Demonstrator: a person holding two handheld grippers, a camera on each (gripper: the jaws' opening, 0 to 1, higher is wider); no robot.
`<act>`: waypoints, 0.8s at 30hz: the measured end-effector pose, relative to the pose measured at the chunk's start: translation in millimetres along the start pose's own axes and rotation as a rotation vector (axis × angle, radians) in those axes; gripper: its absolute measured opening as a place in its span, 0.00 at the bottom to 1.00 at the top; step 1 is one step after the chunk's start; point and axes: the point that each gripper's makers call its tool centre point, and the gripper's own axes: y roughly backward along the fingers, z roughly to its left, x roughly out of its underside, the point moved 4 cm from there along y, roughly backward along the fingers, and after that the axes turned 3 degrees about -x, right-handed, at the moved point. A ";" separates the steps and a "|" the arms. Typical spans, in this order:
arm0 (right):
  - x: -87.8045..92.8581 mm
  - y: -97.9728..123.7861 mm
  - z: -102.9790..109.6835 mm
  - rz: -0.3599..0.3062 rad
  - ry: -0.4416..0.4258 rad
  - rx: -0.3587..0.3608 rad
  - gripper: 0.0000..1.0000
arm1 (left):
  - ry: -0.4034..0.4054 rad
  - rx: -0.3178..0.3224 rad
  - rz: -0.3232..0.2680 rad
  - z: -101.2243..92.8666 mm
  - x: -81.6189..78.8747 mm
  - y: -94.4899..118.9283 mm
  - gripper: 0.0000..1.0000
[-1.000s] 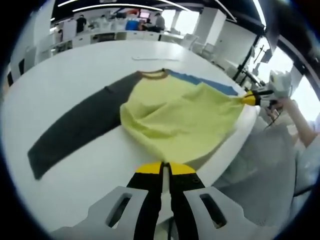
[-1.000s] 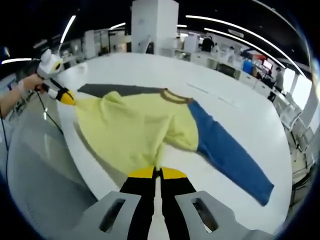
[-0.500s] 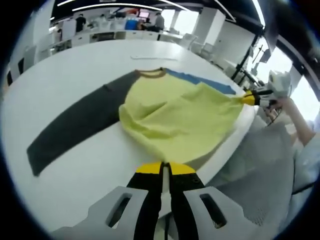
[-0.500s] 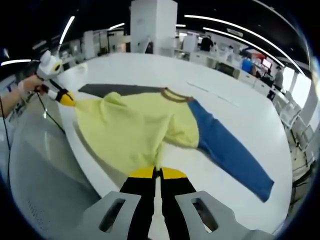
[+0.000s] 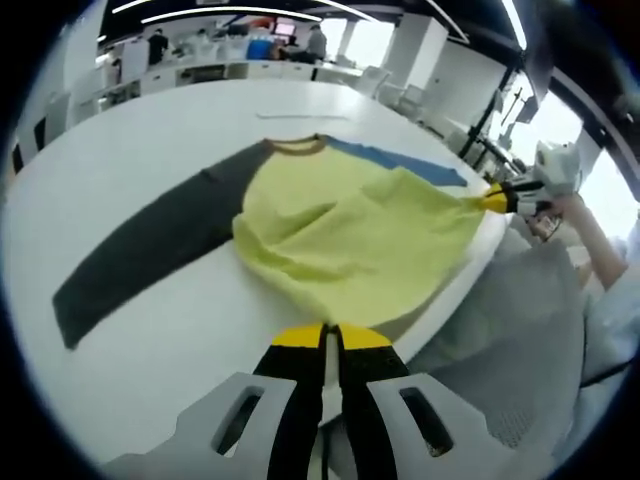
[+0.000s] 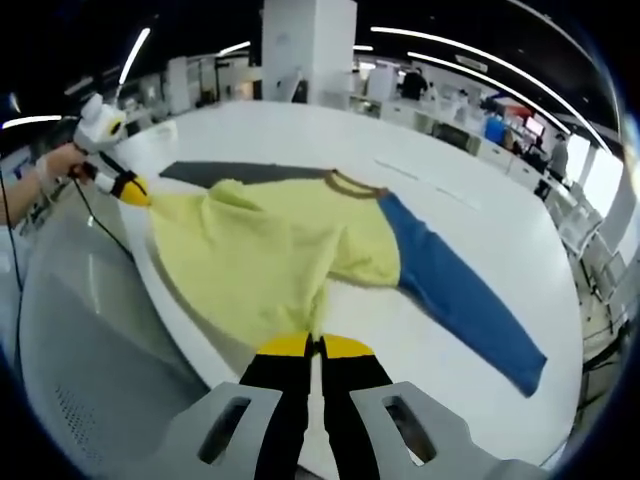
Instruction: Fold the garment on the visible template until the final outline fits inside the template.
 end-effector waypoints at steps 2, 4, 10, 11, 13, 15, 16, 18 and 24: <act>1.5 0.5 1.3 0.004 0.001 -0.004 0.04 | 0.000 0.002 0.003 -1.1 1.8 0.4 0.00; 3.8 0.7 2.5 0.010 0.000 -0.008 0.04 | 0.002 0.003 0.006 -1.5 3.4 0.8 0.00; 7.6 1.8 4.8 0.016 -0.004 -0.009 0.04 | 0.010 0.002 0.007 -2.5 6.9 2.4 0.00; 7.8 1.8 5.0 0.016 -0.004 -0.009 0.04 | 0.010 0.003 0.006 -2.9 7.1 2.5 0.00; 8.6 2.2 5.5 0.018 -0.003 -0.007 0.04 | 0.009 0.006 0.008 -4.2 8.0 2.9 0.00; 9.1 2.7 5.7 0.020 -0.002 -0.006 0.04 | 0.006 0.007 0.011 -4.8 8.7 3.1 0.00; 9.2 3.0 5.9 0.020 -0.002 -0.007 0.04 | 0.005 0.008 0.013 -5.2 9.2 3.3 0.00; 10.1 3.7 6.1 0.023 -0.001 -0.007 0.04 | 0.005 0.009 0.013 -5.9 9.4 3.6 0.00; 12.2 6.8 6.9 0.032 0.004 -0.005 0.04 | 0.004 0.014 0.015 -8.7 10.6 5.0 0.00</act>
